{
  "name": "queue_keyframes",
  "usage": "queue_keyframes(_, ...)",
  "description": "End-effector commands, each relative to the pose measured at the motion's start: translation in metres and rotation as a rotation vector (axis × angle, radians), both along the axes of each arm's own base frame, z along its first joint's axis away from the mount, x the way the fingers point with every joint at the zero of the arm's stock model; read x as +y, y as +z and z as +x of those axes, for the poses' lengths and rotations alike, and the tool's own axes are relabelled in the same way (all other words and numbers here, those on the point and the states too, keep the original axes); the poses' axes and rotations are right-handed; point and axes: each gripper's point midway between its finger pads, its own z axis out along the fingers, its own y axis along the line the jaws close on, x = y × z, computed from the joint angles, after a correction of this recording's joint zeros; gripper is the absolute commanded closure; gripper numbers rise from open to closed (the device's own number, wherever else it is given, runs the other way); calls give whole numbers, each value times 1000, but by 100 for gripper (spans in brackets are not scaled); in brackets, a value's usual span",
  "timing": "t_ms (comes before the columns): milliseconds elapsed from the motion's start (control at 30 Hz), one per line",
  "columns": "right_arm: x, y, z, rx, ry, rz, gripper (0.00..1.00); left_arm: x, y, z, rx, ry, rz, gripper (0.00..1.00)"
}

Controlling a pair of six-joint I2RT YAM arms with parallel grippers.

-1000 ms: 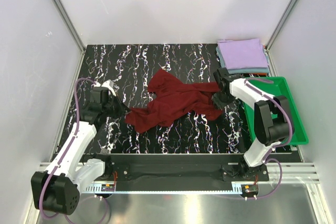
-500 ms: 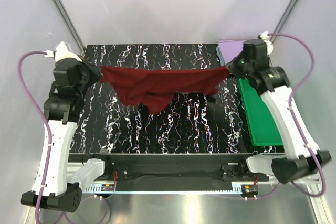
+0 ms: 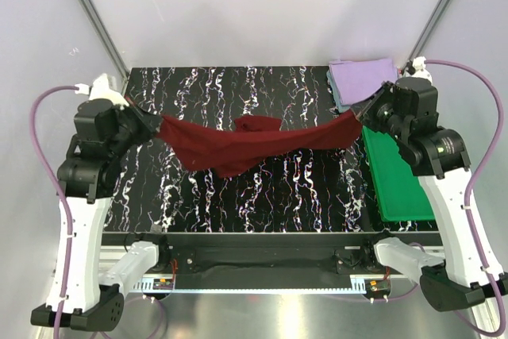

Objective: Fold and stack the t-shirts
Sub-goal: Flatten the tshirt out

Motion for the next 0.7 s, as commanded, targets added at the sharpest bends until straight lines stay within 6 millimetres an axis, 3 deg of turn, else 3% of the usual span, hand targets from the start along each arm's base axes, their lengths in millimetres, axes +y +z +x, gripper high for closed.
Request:
queue_keyframes(0, 16, -18, -3, 20, 105, 2, 100, -32, -45, 2, 135, -177, -64, 100)
queue_keyframes(33, 20, -29, -1, 42, 125, 2, 100, -35, -68, 7, 186, -189, -71, 100)
queue_keyframes(67, 23, -54, 1, 86, 136, 1, 100, -36, -85, 13, 234, -193, -77, 100)
queue_keyframes(133, 32, -80, -2, 123, 163, 43, 100, -37, -109, 20, 276, -194, -84, 100)
queue_keyframes(167, 34, -113, -1, 165, 165, 50, 100, -36, -132, 21, 332, -186, -87, 100)
queue_keyframes(233, 38, -138, 4, 181, 160, 73, 100, -36, -162, 31, 399, -180, -84, 100)
queue_keyframes(267, 38, -164, 0, 231, 157, 65, 100, -36, -179, 30, 442, -177, -84, 100)
queue_keyframes(300, 37, -178, 3, 256, 150, 58, 100, -34, -200, 36, 500, -167, -78, 100)
queue_keyframes(433, 32, -206, 16, 295, 117, 9, 100, -34, -245, 56, 588, -132, -89, 100)
queue_keyframes(500, 32, -210, 23, 307, 117, -7, 100, -34, -252, 67, 612, -129, -86, 98)
queue_keyframes(533, 33, -210, 26, 305, 119, -9, 100, -33, -264, 69, 661, -125, -77, 77)
queue_keyframes(633, 35, -210, 35, 299, 123, -15, 100, -19, -250, 78, 623, -82, 0, 42)
queue_keyframes(667, 35, -211, 36, 301, 120, -14, 100, -8, -247, 80, 601, -40, 46, 40)
